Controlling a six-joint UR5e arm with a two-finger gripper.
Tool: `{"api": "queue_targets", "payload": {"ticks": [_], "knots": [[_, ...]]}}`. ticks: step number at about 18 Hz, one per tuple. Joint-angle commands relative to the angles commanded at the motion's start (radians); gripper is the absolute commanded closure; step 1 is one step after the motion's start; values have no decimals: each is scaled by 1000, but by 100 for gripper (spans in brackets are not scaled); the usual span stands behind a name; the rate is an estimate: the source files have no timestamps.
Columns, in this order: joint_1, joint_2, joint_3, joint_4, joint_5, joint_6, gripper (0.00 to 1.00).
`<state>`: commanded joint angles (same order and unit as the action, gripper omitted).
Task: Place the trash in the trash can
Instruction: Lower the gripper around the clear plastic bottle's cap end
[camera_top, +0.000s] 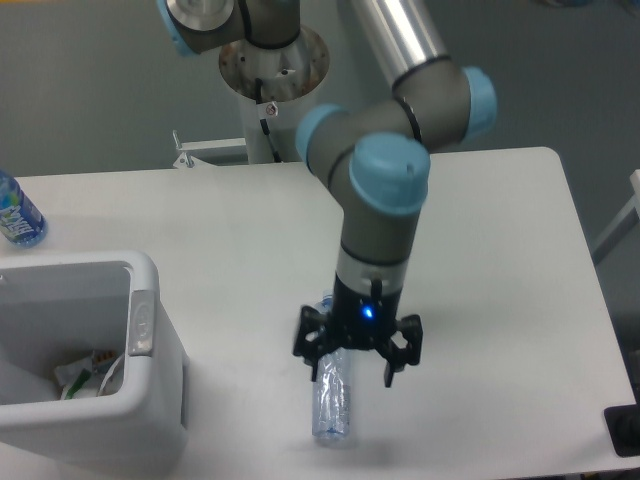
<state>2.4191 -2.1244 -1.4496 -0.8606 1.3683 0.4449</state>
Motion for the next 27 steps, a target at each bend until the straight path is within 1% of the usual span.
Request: {"api": "queue_targets", "payload": {"ticks": [1, 4, 6, 9, 12, 15, 20, 24, 26, 27], "knots": [[-3, -37, 6, 5, 2, -5, 1], [-9, -84, 29, 6, 0, -2, 0], [-24, -104, 29, 6, -2, -6, 0], [-28, -108, 31, 6, -5, -6, 0], [-49, -109, 28, 8, -5, -5, 0], [-58, -140, 32, 8, -2, -5, 0], [-61, -163, 32, 9, 2, -5, 0], [-61, -167, 32, 12, 3, -2, 0], [-61, -167, 28, 14, 9, -2, 1], [-61, -167, 28, 14, 20, -2, 4]]}}
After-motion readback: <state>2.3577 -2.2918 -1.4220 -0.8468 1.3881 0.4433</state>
